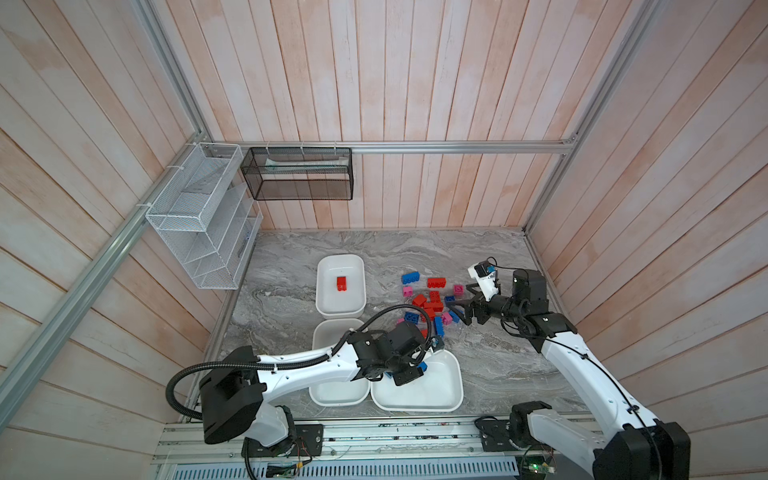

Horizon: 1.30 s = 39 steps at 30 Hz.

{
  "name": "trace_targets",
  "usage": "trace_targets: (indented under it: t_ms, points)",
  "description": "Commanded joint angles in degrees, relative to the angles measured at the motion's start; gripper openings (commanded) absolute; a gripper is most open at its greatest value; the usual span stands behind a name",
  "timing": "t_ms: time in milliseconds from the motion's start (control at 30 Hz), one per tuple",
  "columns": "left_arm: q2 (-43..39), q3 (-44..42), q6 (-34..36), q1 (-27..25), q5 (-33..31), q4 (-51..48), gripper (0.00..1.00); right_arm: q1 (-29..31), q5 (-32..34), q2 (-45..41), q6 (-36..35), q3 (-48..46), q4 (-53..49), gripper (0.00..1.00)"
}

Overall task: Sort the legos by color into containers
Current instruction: 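Carry the long blue brick to the nearest tub and release it, then reach the left gripper to the pile and grasp another long blue brick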

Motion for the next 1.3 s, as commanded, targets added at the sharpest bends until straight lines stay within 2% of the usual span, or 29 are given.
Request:
trace_targets:
  t_ms: [0, 200, 367, 500, 833, 1267]
  points:
    - [-0.6, 3.1, 1.3, 5.4, 3.7, -1.9, 0.58, -0.2, -0.7, -0.2, 0.8, 0.2, 0.2, 0.98]
    - [4.7, 8.7, 5.0, 17.6, 7.6, 0.9, 0.63, -0.2, -1.7, 0.2, 1.5, 0.6, 1.0, 0.98]
    - [11.8, 14.5, 11.8, 23.2, 11.2, 2.4, 0.67, -0.2, -1.9, 0.1, 1.5, 0.4, 0.9, 0.98]
    - [20.7, 23.2, 15.2, 28.0, 15.4, 1.7, 0.67, -0.2, -2.4, 0.2, 1.7, 0.2, 1.2, 0.98]
    - [41.3, 43.0, 19.0, 31.3, 17.8, 0.0, 0.67, -0.2, -2.4, 1.0, 1.4, -0.5, 1.9, 0.98]
    - [54.9, 56.8, 20.3, 32.3, 18.6, -2.9, 0.64, -0.4, -2.2, 2.0, 1.0, -1.1, 2.5, 0.98]
